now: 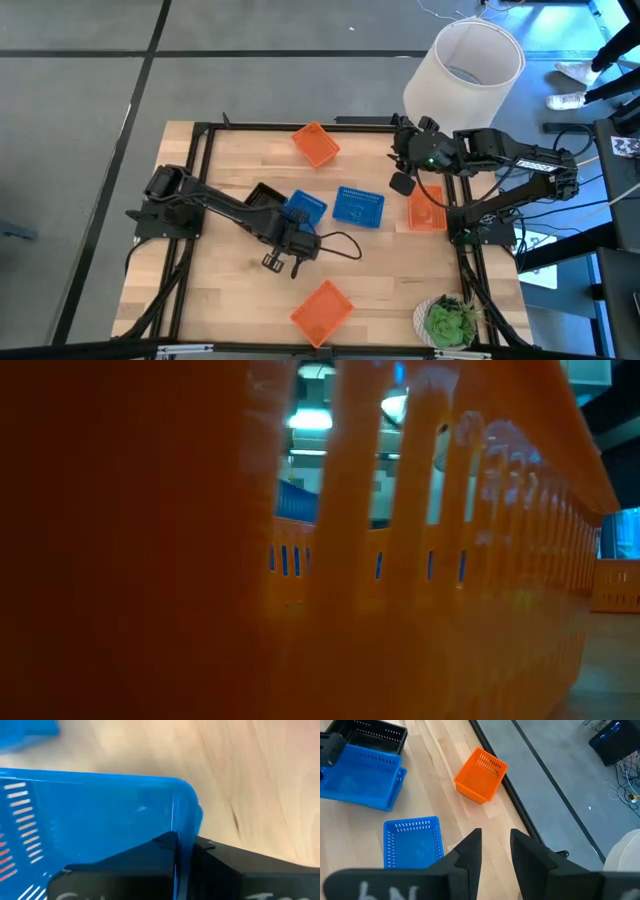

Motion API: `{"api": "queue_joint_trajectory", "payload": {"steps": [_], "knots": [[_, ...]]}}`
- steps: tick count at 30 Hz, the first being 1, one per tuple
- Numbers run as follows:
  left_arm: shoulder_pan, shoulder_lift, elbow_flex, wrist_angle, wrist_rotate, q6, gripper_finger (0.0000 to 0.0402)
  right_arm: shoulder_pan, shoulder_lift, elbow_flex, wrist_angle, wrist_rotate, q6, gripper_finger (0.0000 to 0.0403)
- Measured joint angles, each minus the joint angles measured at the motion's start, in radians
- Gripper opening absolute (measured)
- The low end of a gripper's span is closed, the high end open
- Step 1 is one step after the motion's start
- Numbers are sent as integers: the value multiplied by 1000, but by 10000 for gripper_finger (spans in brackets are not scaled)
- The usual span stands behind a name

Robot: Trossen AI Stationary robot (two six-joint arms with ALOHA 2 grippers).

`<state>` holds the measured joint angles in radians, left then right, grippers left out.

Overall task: Stack baskets by color
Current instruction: Stack the top blue bin on the middle blue bin

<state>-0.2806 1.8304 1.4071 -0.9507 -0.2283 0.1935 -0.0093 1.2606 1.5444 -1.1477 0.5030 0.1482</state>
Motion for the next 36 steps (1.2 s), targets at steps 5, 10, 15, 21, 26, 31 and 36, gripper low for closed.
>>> {"api": "queue_joint_trajectory", "payload": {"steps": [5, 10, 15, 21, 26, 31, 36], "knots": [[2, -1, -1, -6, 38, 0, 0, 0, 0, 0, 0, 0, -2, 102], [3, -1, -6, -20, 8, 0, 0, 0, 0, 0, -1, 0, -4, 102], [4, -1, -6, -54, 4, 1, 0, 0, 0, 0, -1, -1, -19, 102], [4, -1, -7, -69, 4, 21, 0, 0, 0, 0, -1, -2, -20, 102], [11, -1, -7, -67, 10, 26, 0, 0, 0, 0, -1, -26, -23, 102], [28, -1, -7, -66, 10, 26, 0, 0, 0, 0, -1, -61, -27, 102], [53, -1, -7, -66, 18, 22, 12, 0, 0, 0, -1, -60, -29, 102]]}}
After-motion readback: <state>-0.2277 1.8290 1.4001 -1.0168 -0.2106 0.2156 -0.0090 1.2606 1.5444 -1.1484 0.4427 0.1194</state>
